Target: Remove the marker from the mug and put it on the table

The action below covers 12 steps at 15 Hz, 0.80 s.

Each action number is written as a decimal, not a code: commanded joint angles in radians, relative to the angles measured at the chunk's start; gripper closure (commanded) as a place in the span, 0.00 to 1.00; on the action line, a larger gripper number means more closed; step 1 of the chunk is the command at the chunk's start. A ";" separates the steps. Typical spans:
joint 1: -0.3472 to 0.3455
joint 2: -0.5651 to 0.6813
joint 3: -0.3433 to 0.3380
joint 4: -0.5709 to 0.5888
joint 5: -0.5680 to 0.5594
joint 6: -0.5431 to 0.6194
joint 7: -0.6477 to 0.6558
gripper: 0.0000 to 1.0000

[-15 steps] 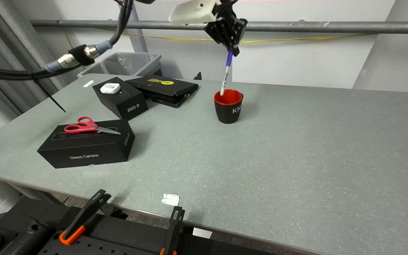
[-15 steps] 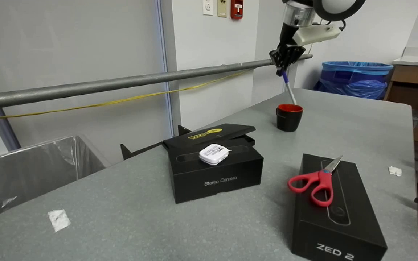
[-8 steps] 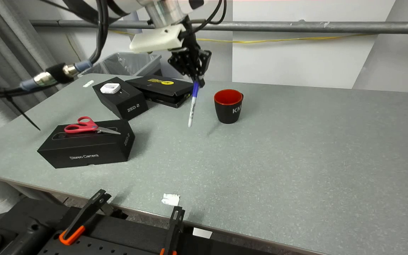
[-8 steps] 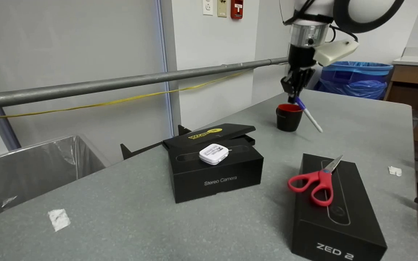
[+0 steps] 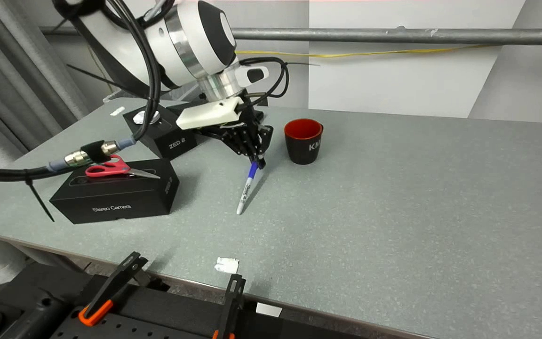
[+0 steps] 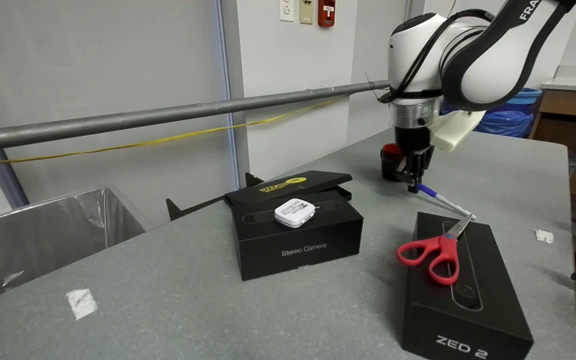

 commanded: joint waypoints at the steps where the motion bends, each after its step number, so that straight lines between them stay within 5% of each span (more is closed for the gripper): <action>1: 0.041 0.006 -0.025 0.024 -0.004 -0.027 -0.003 0.57; 8: 0.083 -0.011 -0.063 0.035 -0.027 -0.017 0.028 0.04; 12: 0.077 -0.011 -0.056 0.061 -0.001 -0.035 0.029 0.00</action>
